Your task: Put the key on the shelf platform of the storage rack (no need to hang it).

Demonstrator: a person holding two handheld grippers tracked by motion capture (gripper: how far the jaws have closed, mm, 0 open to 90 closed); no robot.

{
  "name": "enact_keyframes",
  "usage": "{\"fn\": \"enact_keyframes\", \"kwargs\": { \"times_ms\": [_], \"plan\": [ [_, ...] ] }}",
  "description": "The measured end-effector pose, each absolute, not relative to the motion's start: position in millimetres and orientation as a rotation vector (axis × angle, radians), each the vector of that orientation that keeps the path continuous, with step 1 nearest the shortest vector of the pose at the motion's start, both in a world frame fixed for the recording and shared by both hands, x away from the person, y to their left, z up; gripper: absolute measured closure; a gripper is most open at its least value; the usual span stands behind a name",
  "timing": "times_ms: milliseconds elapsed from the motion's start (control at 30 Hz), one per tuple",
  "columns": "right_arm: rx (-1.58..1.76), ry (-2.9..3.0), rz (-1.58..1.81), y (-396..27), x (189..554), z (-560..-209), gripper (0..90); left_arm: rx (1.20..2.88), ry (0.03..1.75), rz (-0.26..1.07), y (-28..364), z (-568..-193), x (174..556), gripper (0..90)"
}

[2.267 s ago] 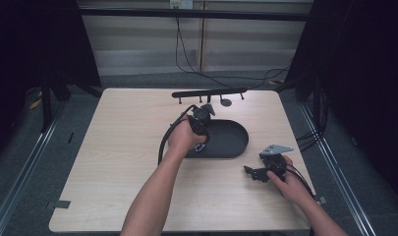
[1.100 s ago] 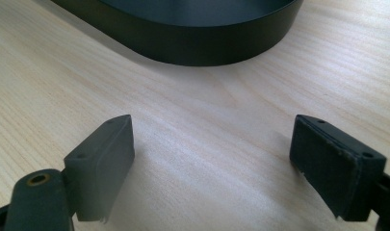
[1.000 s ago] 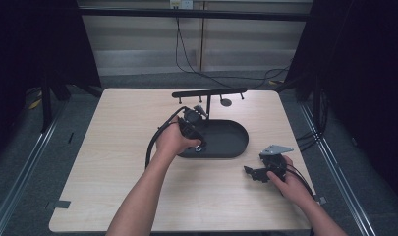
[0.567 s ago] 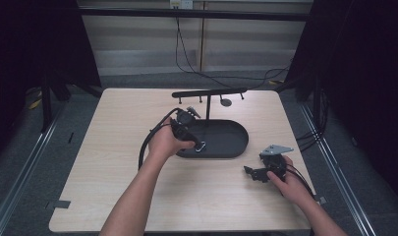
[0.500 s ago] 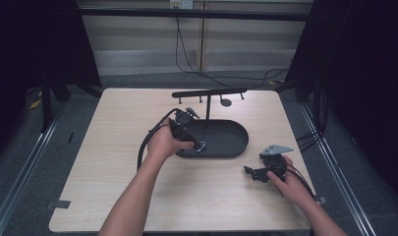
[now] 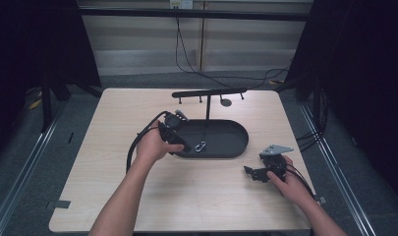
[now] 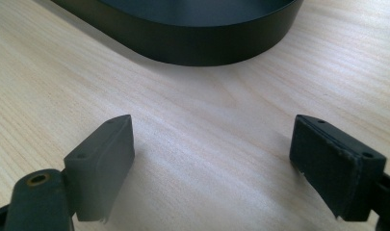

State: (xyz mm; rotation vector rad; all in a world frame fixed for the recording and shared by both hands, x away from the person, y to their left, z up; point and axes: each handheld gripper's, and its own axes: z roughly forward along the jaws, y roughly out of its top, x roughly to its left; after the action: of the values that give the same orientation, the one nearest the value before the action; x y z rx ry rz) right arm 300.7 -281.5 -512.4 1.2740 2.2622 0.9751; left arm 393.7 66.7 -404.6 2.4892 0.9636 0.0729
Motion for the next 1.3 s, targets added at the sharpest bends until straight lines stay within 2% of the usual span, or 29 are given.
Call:
{"fn": "enact_keyframes", "kwargs": {
  "times_ms": [500, 1300],
  "plan": [
    [1.274, 2.262, 0.975, -281.5, 300.7, -512.4, 15.5, 2.484, 0.970, 0.057, 89.2, -408.6, 385.6, 17.8],
    [1.274, 2.262, 0.975, -281.5, 300.6, -512.4, 15.5, 2.409, 1.042, 0.072, 134.8, -421.2, 364.2, 18.8]
  ]
}}
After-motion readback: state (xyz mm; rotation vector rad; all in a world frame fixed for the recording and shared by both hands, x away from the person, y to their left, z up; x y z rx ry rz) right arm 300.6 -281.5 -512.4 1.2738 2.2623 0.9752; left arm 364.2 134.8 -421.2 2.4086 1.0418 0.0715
